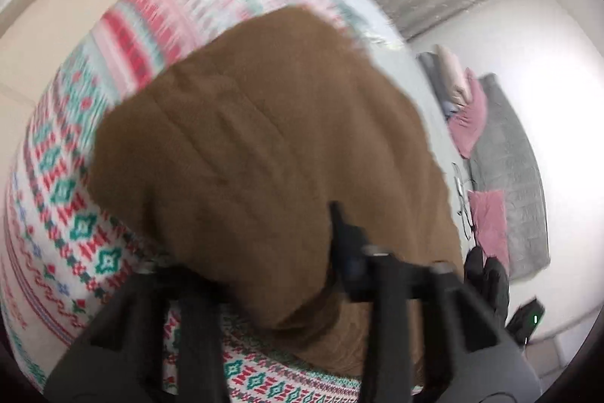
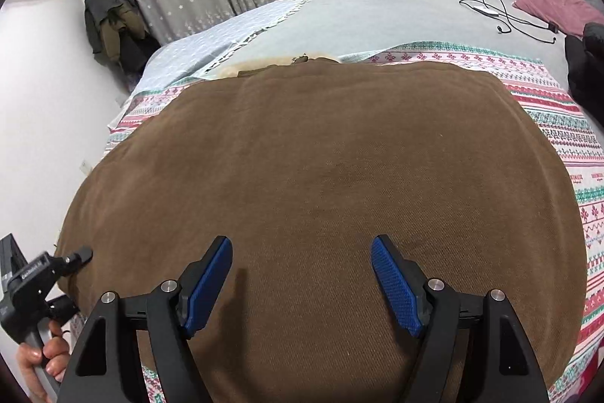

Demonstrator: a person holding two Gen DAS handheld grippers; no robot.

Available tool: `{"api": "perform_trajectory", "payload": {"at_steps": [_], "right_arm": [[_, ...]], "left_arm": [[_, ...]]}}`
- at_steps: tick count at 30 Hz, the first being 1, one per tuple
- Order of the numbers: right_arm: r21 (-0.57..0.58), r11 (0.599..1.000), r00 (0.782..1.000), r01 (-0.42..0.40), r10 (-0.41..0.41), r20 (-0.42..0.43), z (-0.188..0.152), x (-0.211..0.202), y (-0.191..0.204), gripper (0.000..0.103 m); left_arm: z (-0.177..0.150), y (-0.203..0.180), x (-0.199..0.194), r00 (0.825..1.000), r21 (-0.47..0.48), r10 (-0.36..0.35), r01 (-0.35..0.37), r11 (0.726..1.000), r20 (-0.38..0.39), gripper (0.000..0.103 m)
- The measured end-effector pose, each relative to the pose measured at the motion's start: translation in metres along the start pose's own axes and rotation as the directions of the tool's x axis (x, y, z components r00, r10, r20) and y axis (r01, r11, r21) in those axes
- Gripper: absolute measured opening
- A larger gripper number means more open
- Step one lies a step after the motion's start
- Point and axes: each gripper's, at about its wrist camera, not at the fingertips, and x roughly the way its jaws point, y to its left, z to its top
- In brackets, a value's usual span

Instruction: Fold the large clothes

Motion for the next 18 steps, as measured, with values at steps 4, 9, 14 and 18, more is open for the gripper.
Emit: {"api": "perform_trajectory", "payload": {"at_steps": [4,9,14,18], "right_arm": [[0.033,0.999,1.0,-0.014,0.014,0.002,0.001,-0.001,-0.005,0.077],[0.058,0.998,1.0,-0.025,0.025,0.013,0.004,-0.008,-0.014,0.077],[0.128,0.991,0.997,-0.039,0.031,0.069,0.01,-0.027,-0.039,0.077],[0.228,0.971,0.993,-0.068,0.044,0.108,0.012,-0.041,-0.071,0.077]], "left_arm": [[-0.001,-0.055,-0.024,0.994,0.231,-0.028,0.003,0.973,0.104,0.02],[-0.013,-0.137,-0.04,0.981,0.499,-0.123,0.032,0.866,0.152,0.019],[-0.036,-0.198,-0.041,0.966,0.666,-0.232,0.1,0.739,0.112,0.019],[-0.066,-0.239,-0.038,0.951,0.779,-0.308,0.175,0.602,0.024,0.019]]}}
